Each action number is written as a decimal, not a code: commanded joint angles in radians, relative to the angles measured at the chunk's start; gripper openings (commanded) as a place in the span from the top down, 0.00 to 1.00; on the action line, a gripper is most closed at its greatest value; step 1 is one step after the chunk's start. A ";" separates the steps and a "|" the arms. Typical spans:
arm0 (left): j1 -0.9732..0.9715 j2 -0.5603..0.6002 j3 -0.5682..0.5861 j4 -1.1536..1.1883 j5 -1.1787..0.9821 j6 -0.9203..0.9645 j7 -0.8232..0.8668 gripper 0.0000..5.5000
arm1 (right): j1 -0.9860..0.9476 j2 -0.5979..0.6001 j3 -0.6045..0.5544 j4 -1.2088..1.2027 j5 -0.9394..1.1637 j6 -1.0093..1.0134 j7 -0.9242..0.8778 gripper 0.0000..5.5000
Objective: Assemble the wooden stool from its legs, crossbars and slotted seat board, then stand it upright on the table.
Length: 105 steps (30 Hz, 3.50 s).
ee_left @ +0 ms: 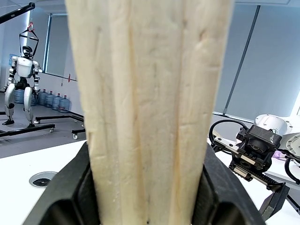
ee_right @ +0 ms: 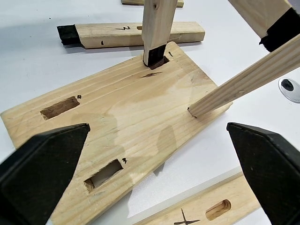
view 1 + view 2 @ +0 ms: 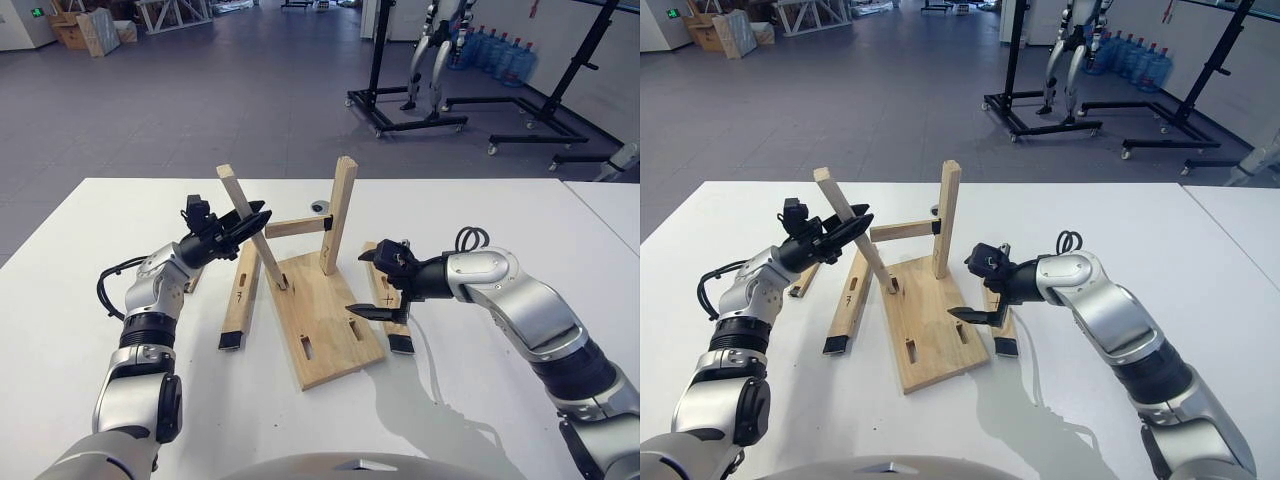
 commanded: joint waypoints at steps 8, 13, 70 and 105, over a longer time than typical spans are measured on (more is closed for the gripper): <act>-0.005 -0.007 0.007 0.022 0.010 -0.028 0.012 0.63 | -0.012 0.002 0.008 -0.003 0.001 0.006 -0.007 0.02; -0.003 -0.021 0.006 0.031 0.004 -0.034 0.015 0.63 | -0.012 0.004 0.011 -0.005 0.003 0.009 -0.008 0.02; -0.037 0.041 -0.027 0.044 0.066 -0.060 -0.041 0.63 | -0.004 0.018 0.019 -0.019 0.003 0.020 -0.018 0.02; -0.038 0.062 -0.118 0.057 0.107 -0.003 -0.069 0.63 | -0.016 0.033 0.024 -0.030 0.009 0.025 -0.034 0.02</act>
